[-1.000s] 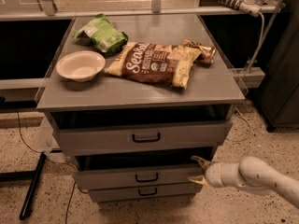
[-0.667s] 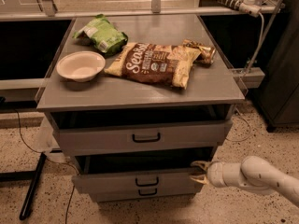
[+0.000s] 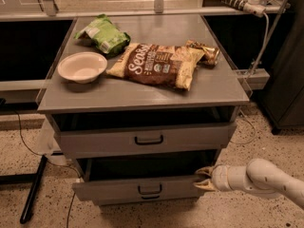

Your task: Open middle drawer

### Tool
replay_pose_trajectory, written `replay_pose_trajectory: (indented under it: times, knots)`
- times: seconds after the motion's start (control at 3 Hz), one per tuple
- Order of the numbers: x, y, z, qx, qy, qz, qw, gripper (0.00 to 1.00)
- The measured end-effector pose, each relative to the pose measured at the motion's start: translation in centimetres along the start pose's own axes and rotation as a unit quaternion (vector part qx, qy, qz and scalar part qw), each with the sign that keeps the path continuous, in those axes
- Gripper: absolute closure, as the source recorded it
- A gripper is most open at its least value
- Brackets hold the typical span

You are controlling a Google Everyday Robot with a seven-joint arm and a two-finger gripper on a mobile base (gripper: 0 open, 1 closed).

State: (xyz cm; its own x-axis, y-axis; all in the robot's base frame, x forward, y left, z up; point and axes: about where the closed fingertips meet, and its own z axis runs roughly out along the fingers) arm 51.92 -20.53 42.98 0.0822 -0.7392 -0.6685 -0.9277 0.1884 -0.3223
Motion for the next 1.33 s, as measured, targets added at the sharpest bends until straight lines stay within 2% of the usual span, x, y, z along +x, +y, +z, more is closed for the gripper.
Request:
replay_pose_trajectory:
  times: [0.33, 1.0, 1.33]
  knots:
    - [0.09, -0.01, -0.14, 0.000, 0.000, 0.000, 1.0000, 0.82]
    - [0.24, -0.32, 0.06, -0.002, 0.000, 0.002, 1.0000, 0.35]
    - [0.43, -0.75, 0.73, -0.011, -0.003, 0.006, 0.9999, 0.12]
